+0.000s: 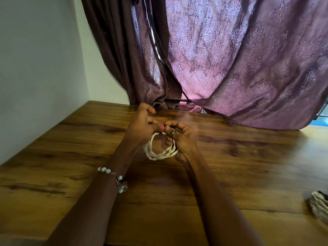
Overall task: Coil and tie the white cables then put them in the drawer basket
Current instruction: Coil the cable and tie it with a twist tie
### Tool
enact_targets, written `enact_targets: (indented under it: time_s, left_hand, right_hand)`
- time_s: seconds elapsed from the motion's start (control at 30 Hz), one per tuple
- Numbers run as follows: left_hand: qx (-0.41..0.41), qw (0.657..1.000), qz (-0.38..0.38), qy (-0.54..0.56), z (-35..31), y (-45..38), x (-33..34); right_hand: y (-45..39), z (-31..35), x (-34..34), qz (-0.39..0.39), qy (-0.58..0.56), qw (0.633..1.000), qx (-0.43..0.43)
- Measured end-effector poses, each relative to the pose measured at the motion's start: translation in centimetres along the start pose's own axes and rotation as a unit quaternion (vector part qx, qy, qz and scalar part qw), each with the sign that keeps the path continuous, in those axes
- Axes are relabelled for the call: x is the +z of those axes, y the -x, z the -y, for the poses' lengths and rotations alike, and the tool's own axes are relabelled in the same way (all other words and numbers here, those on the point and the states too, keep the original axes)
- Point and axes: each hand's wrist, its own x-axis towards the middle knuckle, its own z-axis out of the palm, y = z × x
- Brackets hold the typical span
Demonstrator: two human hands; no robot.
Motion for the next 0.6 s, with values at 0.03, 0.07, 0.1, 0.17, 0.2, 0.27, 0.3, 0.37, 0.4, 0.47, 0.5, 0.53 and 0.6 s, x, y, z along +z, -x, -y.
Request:
enact_targets:
  time_s: [0.03, 0.07, 0.1, 0.17, 0.2, 0.27, 0.3, 0.37, 0.4, 0.47, 0.5, 0.53, 0.6]
  left_hand:
    - [0.001, 1.0, 0.001, -0.006, -0.1, 0.03, -0.01]
    - [0.002, 1.0, 0.003, -0.014, -0.16, 0.05, -0.02]
    - [0.002, 1.0, 0.005, -0.023, -0.22, 0.09, -0.05]
    - [0.005, 0.999, 0.012, -0.047, -0.35, 0.2, -0.12]
    - [0.007, 0.998, 0.016, -0.054, -0.43, 0.28, -0.15]
    - [0.006, 0.998, 0.027, -0.054, -0.59, 0.38, -0.17]
    - [0.003, 0.998, 0.032, -0.053, -0.65, 0.39, -0.19]
    - [-0.008, 0.998, 0.04, -0.047, -0.66, 0.35, -0.25]
    - [-0.015, 0.998, 0.043, -0.042, -0.63, 0.3, -0.31]
    - [-0.028, 0.998, 0.052, -0.031, -0.6, 0.19, -0.49]
    - [-0.034, 0.997, 0.059, -0.025, -0.62, 0.18, -0.59]
    - [-0.039, 0.997, 0.065, -0.018, -0.67, 0.18, -0.68]
    - [-0.046, 0.996, 0.075, -0.009, -0.74, 0.17, -0.81]
  right_hand:
    - [0.02, -0.07, 0.0, -0.001, -0.006, 1.0, 0.0]
    - [0.03, -0.12, -0.01, -0.002, -0.012, 1.0, 0.002]
    - [0.08, -0.16, -0.02, -0.003, -0.017, 1.0, 0.004]
    - [0.15, -0.2, -0.06, -0.005, -0.022, 1.0, 0.007]
    - [0.17, -0.19, -0.11, -0.005, -0.022, 1.0, 0.008]
    - [0.18, -0.19, -0.3, 0.001, -0.019, 1.0, 0.01]
    - [0.16, -0.21, -0.41, 0.006, -0.018, 1.0, 0.011]
    - [0.15, -0.22, -0.57, 0.011, -0.018, 1.0, 0.014]
    - [0.12, -0.21, -0.62, 0.012, -0.017, 1.0, 0.015]
    - [0.15, -0.18, -0.63, 0.016, -0.012, 1.0, 0.016]
    - [0.18, -0.19, -0.63, 0.019, -0.011, 1.0, 0.017]
    - [0.22, -0.18, -0.61, 0.022, -0.009, 1.0, 0.018]
    - [0.23, -0.15, -0.64, 0.028, -0.003, 0.999, 0.019]
